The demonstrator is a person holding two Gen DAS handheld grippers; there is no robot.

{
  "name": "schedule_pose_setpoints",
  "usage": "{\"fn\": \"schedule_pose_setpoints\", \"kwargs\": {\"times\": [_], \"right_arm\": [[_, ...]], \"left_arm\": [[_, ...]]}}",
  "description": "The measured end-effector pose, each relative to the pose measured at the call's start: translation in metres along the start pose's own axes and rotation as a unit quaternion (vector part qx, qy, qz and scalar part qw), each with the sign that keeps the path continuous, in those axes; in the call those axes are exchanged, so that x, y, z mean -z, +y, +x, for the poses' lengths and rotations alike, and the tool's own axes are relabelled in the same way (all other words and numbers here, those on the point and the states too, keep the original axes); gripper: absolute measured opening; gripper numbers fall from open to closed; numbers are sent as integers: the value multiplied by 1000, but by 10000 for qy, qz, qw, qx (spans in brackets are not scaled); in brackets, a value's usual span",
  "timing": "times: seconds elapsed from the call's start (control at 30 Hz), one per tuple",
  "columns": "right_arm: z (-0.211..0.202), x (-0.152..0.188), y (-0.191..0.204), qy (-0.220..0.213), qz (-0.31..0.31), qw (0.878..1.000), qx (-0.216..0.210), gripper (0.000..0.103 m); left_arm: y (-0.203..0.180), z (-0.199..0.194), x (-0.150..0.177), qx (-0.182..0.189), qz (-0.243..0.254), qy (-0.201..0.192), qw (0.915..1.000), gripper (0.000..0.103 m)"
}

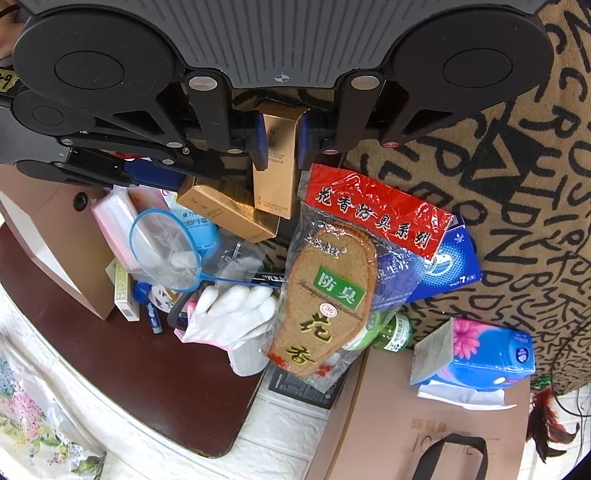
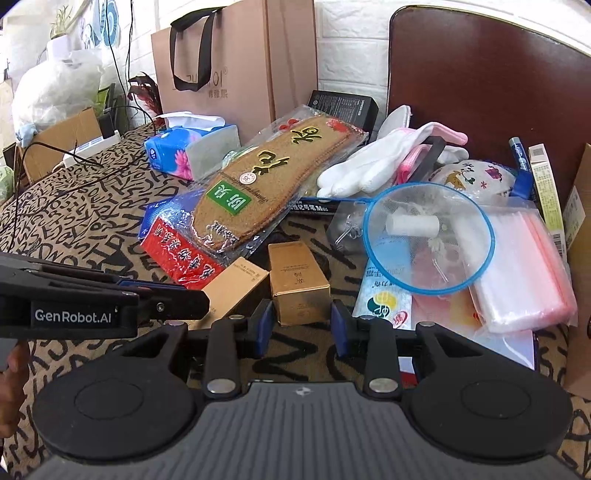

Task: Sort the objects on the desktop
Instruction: 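Lower the right tool onto the upright gold box and close on it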

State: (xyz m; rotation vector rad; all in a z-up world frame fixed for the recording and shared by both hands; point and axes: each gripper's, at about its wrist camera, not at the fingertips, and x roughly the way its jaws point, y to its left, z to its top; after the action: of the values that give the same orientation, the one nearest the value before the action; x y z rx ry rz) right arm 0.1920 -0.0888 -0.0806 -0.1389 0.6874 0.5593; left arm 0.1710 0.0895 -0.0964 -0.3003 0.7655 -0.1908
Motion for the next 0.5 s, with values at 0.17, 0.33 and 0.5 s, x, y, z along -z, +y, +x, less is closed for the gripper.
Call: {"fn": "schedule_pose_setpoints", "kwargs": {"times": [0.17,0.33,0.5], "right_arm": [[-3,2,3,32,-3,10000,-20,37],[-5,6,6,73,-23,10000,-50,37],[-7,11,9,132,-23,9999,-85,37]], "left_arm": [[0,-1,2,10,-7,8,10000,21],[-2,-5,7,44,7,31,10000,22],[-5,-6,11,55,34,64,10000,25]]}}
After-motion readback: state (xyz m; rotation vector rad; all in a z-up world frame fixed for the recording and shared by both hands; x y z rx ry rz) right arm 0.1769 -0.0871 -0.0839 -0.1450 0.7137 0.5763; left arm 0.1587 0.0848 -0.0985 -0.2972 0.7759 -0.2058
